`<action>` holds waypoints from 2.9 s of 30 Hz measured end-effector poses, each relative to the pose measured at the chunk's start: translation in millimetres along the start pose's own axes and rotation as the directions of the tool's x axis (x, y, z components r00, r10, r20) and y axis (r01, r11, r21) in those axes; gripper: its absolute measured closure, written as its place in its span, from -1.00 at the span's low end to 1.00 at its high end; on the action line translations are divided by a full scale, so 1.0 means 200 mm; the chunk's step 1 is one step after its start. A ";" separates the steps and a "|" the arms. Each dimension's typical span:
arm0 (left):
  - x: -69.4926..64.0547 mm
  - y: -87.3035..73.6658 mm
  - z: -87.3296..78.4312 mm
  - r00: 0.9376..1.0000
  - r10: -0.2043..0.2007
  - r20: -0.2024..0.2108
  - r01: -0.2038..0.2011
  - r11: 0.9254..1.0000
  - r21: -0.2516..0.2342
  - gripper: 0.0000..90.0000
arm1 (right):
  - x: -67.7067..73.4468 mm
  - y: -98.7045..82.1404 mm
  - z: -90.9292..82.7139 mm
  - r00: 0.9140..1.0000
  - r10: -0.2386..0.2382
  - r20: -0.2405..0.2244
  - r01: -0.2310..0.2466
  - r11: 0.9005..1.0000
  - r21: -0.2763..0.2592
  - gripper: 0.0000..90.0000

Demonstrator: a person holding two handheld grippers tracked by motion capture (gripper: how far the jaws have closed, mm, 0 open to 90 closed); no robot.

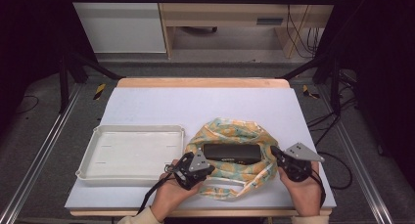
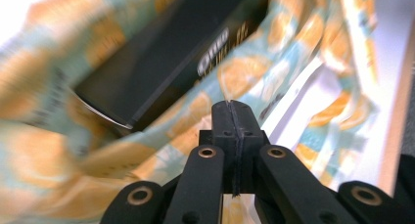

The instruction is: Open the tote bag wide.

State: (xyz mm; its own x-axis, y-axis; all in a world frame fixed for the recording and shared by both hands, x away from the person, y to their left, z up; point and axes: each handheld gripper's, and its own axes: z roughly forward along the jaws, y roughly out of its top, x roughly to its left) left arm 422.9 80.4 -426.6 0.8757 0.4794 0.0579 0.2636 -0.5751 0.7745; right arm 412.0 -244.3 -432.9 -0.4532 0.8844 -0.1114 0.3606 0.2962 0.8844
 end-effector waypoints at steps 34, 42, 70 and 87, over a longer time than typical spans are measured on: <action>0.54 0.13 0.38 0.988 -0.022 -0.153 0.069 0.946 0.315 1.00 | 0.30 -0.09 0.24 0.951 -0.139 -0.276 0.210 0.947 0.244 1.00; 0.56 0.13 0.39 0.990 -0.033 -0.140 0.076 0.945 0.319 1.00 | 0.20 -0.03 0.11 0.970 -0.119 -0.214 0.145 0.983 0.110 1.00; 0.55 0.17 0.37 0.987 -0.006 -0.159 0.051 0.958 0.283 1.00 | -0.16 -0.02 0.40 0.998 0.020 -0.065 -0.004 0.972 0.233 1.00; 0.45 0.08 -0.07 0.988 -0.073 -0.138 0.074 0.997 0.003 0.71 | -0.07 0.08 0.07 0.998 -0.011 -0.065 0.013 0.999 0.042 0.80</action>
State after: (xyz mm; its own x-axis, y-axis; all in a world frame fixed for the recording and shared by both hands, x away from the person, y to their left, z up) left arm 500.0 123.7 -399.9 0.7898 0.6071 0.0876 0.3291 -0.5400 0.7747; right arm 435.5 -247.8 -423.3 -0.5092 0.8558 -0.0909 0.3881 0.3226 0.8633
